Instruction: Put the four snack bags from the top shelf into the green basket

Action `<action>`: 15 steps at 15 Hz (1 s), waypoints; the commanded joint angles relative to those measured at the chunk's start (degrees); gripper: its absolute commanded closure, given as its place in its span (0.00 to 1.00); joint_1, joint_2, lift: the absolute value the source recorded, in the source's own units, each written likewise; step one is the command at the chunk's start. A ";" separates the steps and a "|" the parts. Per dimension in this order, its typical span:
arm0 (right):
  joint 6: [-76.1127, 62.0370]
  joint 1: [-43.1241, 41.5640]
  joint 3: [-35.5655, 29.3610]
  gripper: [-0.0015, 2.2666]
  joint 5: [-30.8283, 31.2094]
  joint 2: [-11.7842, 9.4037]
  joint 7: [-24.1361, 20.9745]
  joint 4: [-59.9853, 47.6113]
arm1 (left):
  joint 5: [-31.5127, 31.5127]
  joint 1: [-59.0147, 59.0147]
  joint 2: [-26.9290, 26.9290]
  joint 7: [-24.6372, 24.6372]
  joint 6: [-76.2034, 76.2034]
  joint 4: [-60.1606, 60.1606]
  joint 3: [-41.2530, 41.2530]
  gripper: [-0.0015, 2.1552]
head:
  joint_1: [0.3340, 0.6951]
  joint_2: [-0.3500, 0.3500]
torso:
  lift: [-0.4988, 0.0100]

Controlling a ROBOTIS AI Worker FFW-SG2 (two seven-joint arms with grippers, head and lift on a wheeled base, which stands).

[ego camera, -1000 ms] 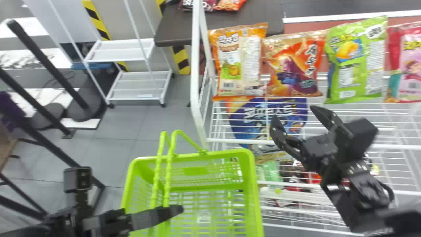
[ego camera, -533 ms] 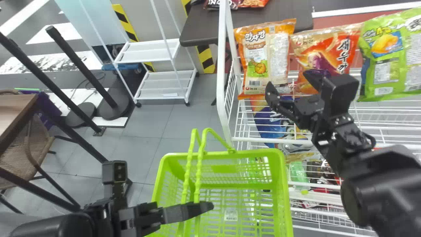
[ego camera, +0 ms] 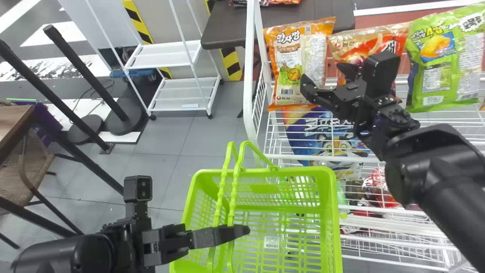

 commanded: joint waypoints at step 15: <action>4.10 -0.92 -0.33 0.99 1.27 0.22 6.34 -0.72 | 0.94 0.06 1.54 -0.57 -0.10 0.60 0.15 1.00 | 1.00 0.89 | 0.98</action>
